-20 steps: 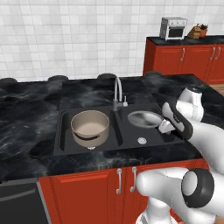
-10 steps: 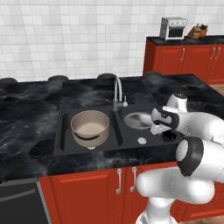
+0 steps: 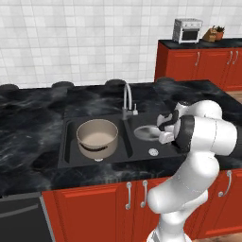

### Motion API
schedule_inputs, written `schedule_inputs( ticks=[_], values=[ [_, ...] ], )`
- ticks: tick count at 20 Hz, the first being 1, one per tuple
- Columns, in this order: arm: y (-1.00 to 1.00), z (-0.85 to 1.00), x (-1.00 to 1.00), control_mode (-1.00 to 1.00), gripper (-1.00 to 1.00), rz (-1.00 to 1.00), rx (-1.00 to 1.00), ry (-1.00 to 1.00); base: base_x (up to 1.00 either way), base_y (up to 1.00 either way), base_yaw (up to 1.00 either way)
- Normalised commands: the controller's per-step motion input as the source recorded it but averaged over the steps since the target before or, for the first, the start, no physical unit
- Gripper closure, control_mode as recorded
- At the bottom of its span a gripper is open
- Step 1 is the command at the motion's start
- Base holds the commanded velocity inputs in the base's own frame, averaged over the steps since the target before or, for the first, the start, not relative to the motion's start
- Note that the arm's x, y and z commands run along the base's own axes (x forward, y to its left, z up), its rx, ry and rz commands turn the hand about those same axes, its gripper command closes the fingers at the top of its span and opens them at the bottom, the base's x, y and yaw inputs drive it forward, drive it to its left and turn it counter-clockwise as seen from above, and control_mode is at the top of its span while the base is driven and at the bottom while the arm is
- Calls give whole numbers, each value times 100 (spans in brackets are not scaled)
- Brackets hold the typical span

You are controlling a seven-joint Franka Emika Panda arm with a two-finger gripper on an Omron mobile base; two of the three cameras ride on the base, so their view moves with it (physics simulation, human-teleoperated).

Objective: Move the pot and pan from the stove into the sink.

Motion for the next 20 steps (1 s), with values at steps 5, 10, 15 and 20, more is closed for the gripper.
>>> schedule_inputs(
  ticks=[5, 10, 15, 20],
  values=[
    [-12, -5, 14, -100, 100, 0, 1, 1, 0, 0, 0],
    [-1, -16, 14, -100, 100, 0, 0, 0, 0, 0, 0],
    [-7, -44, 25, -100, 100, 0, -2, 0, 0, 0, 0],
    [-3, -38, 50, -100, 100, 0, 0, 0, 0, 0, 0]
  ],
)
